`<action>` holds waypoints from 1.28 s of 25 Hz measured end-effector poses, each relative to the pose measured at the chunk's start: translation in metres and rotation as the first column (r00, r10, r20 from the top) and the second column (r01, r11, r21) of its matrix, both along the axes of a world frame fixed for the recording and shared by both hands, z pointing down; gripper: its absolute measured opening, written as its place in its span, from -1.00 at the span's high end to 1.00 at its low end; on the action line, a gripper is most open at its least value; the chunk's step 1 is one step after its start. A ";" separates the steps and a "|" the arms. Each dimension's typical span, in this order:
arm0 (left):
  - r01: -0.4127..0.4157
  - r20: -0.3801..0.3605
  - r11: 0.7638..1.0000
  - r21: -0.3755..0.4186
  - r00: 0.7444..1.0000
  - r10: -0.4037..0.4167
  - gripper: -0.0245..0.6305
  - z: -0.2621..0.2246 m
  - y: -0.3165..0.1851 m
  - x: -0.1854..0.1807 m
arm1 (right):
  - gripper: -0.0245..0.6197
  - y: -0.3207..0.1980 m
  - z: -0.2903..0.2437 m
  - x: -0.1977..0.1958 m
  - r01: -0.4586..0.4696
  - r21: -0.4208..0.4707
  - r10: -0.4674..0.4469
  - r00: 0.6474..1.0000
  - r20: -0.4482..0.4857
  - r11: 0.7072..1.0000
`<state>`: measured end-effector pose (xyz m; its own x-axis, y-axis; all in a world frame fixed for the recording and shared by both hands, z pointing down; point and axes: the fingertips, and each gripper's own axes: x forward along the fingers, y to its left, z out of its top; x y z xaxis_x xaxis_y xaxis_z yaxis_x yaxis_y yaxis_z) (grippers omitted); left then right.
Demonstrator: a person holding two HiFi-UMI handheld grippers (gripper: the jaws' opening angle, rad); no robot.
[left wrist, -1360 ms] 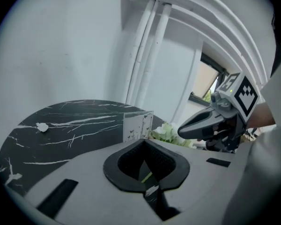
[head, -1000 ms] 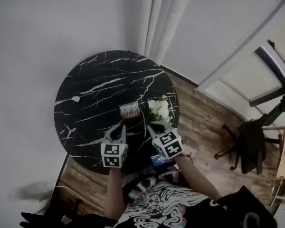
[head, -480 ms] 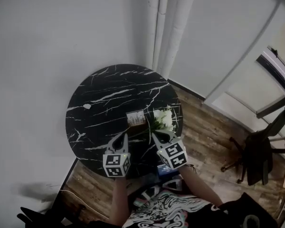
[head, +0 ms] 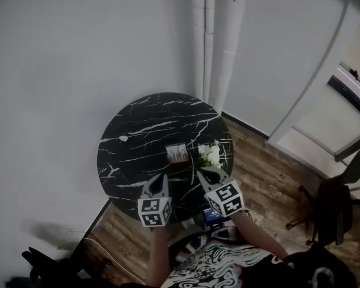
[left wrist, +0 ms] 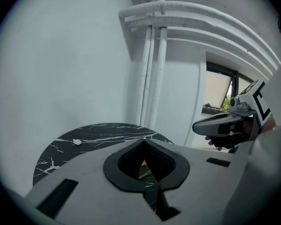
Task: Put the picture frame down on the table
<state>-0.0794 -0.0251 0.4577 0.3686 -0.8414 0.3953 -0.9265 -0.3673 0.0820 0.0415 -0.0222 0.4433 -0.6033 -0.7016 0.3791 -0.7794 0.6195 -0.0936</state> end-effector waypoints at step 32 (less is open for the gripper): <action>0.038 0.017 0.998 0.052 0.999 -0.038 0.88 -0.003 0.046 0.027 | 0.87 0.031 -0.004 0.034 -0.010 0.094 0.012 0.999 -0.030 0.995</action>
